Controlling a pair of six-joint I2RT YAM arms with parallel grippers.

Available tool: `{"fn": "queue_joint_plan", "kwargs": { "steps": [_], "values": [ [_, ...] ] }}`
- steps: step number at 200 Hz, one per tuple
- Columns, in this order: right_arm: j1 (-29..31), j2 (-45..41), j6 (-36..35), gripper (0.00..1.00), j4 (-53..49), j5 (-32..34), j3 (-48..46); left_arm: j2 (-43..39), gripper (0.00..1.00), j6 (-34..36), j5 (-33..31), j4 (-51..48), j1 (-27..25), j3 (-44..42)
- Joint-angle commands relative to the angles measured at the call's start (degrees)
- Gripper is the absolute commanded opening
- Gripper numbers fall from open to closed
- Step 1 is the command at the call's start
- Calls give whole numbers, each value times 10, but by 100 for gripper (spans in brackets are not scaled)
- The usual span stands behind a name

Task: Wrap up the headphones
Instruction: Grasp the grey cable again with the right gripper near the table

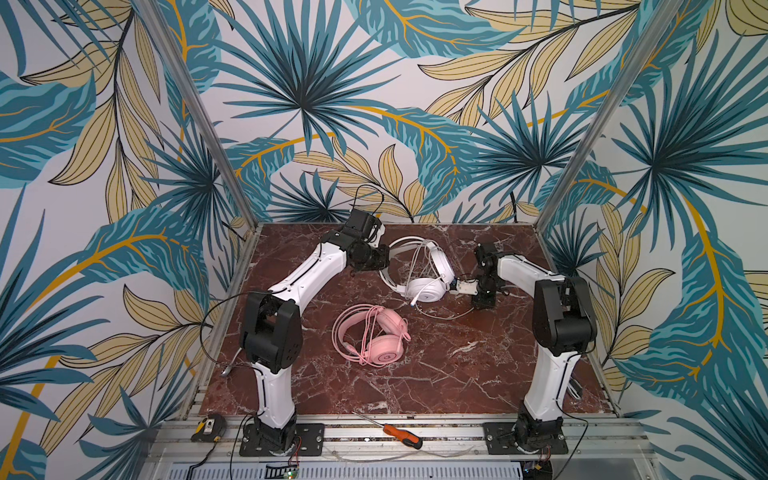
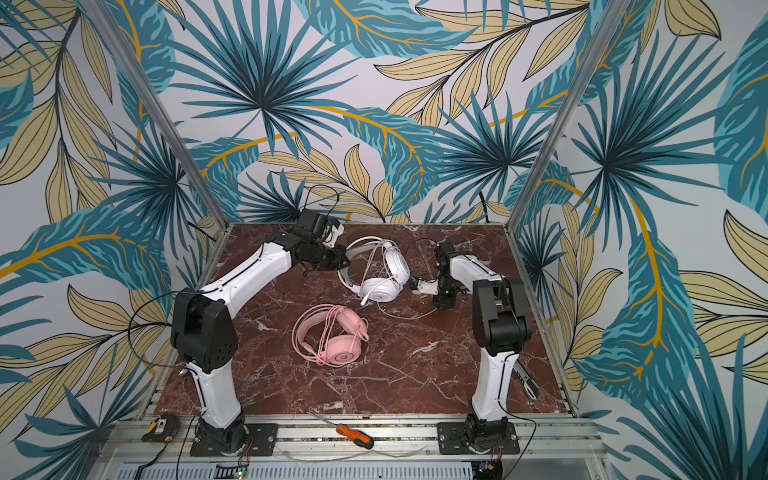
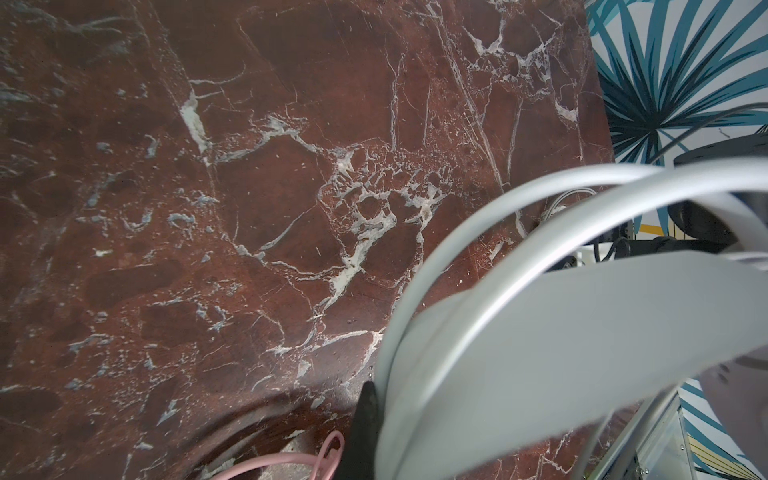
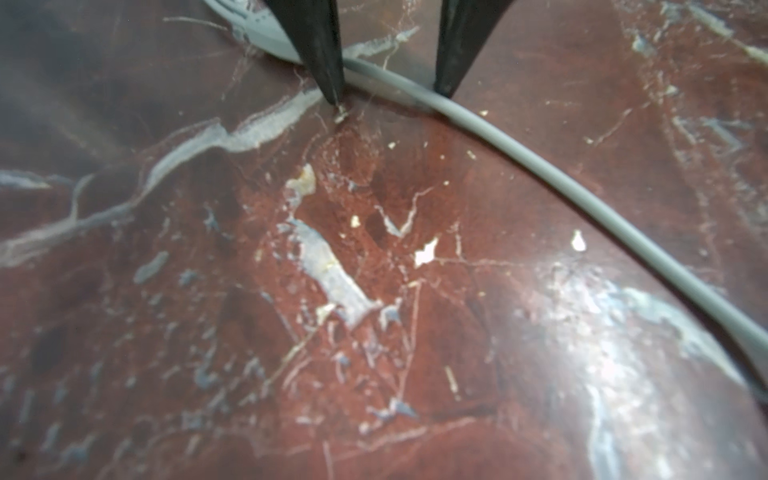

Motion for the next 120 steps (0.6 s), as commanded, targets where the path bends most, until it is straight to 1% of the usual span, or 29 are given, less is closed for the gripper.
{"fn": "queue_joint_plan", "kwargs": {
  "steps": [1,19,37,48,65,91,120],
  "values": [
    [-1,30,0,26,-36,-24,-18,-13,0,-15,17,9,5,7],
    [0,25,3,11,-36,-28,-26,-11,0,-17,18,9,7,9],
    [-1,18,9,0,-26,-24,-39,-10,0,-21,18,9,9,10],
    [0,9,13,0,-14,-24,-50,-10,0,-26,19,9,12,10],
    [0,-13,19,0,14,-45,-71,-10,0,-39,22,10,17,12],
    [0,-62,29,0,58,-78,-109,-9,0,-79,24,10,31,16],
    [0,-118,37,0,86,-97,-144,-10,0,-134,7,24,52,13]
  ]
}}
